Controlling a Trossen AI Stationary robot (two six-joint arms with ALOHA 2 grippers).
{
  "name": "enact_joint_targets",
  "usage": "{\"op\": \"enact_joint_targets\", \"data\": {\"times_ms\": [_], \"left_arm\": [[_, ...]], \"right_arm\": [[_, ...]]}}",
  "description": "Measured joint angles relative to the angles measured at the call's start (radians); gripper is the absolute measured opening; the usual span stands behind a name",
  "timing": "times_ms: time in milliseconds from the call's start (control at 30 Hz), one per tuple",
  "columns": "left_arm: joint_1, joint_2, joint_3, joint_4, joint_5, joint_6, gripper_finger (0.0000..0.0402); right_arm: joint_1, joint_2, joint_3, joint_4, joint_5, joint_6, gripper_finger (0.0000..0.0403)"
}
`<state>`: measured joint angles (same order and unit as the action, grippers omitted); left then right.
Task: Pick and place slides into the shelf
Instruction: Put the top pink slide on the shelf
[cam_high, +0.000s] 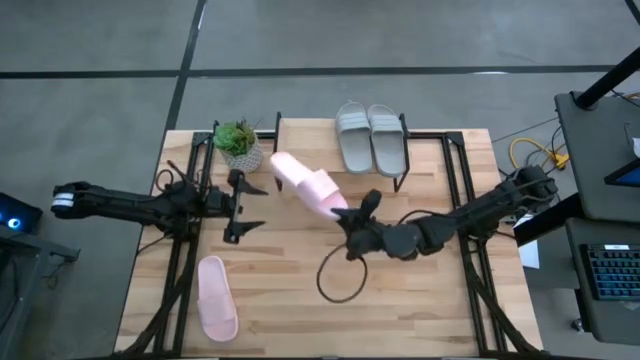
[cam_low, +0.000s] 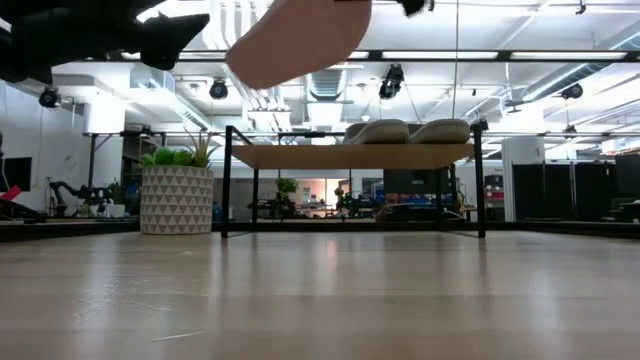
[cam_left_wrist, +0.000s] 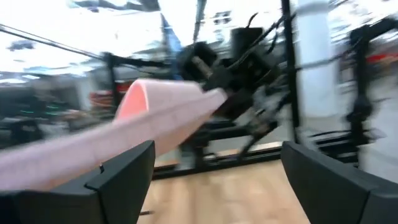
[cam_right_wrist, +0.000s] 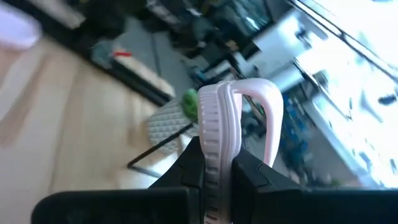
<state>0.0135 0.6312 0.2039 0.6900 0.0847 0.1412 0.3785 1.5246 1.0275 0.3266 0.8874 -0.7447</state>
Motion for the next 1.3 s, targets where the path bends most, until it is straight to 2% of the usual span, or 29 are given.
{"op": "enact_joint_targets", "data": {"times_ms": [200, 333, 467, 700, 867, 1000, 1200, 1300], "left_arm": [[0.000, -0.042, -0.001, -0.054, -0.234, 0.059, 0.0332], [0.000, -0.070, -0.002, -0.134, -0.304, 0.060, 0.0332], [0.000, -0.099, -0.002, -0.194, -0.304, 0.056, 0.0331], [0.000, -0.162, -0.002, -0.262, -0.307, 0.055, 0.0331], [0.000, -0.216, -0.002, -0.351, -0.307, 0.051, 0.0331], [0.000, -0.280, -0.003, -0.413, -0.307, 0.048, 0.0331], [0.000, -0.359, -0.013, -0.497, -0.307, 0.048, 0.0331], [0.000, -0.393, -0.014, -0.544, -0.308, 0.047, 0.0331]], "right_arm": [[-0.057, 0.001, 0.036, 0.022, 0.086, 0.142, 0.0025], [-0.103, 0.033, 0.078, 0.026, 0.131, 0.203, 0.0025], [-0.141, 0.099, 0.135, 0.021, 0.201, 0.191, 0.0025], [-0.162, 0.238, 0.262, 0.017, 0.325, 0.059, 0.0025], [-0.173, 0.338, 0.345, 0.014, 0.357, -0.043, 0.0025], [-0.186, 0.393, 0.379, -0.018, 0.423, -0.093, 0.0024], [-0.201, 0.417, 0.390, -0.181, 0.414, 0.042, 0.0024], [-0.214, 0.405, 0.384, -0.292, 0.345, 0.179, 0.0024]]}}
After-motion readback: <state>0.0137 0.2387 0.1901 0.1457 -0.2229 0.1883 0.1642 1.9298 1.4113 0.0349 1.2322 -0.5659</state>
